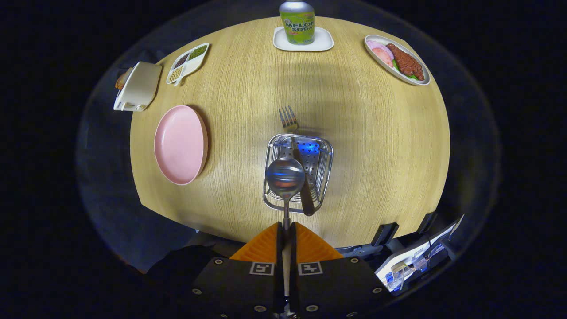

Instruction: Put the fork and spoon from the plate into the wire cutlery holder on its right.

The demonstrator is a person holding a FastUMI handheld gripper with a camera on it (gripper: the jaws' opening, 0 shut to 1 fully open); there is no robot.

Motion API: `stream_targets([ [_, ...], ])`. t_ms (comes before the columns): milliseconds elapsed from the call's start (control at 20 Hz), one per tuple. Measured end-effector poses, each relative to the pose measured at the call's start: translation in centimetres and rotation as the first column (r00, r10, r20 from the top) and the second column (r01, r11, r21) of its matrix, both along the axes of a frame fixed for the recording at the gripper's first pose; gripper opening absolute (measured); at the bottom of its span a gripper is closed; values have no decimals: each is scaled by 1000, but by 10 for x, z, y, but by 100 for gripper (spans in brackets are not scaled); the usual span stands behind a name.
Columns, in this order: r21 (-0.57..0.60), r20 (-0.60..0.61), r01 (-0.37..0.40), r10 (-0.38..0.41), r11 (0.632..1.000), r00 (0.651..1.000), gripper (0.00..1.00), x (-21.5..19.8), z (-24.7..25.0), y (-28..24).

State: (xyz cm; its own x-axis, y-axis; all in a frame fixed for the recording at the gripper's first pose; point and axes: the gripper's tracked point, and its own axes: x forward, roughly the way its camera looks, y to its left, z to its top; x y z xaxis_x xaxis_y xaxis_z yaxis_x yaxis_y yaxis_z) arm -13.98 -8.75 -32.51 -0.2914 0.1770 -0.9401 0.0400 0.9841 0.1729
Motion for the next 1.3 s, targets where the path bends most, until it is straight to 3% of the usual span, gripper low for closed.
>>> stream_targets([
  [350, 56, -133, 0, 7, 998, 991, 6, -8, 1, 6],
  [700, 91, -116, 30, -20, 995, 993, 14, 6, 7, 8],
  [900, 72, -37, 67, -65, 995, 997, 16, 21, 5, 2],
  [1100, 50, 127, 86, -92, 995, 988, 21, 43, 15, -6],
  [1300, 64, 361, 119, -134, 991, 923, 37, 72, 36, -2],
])
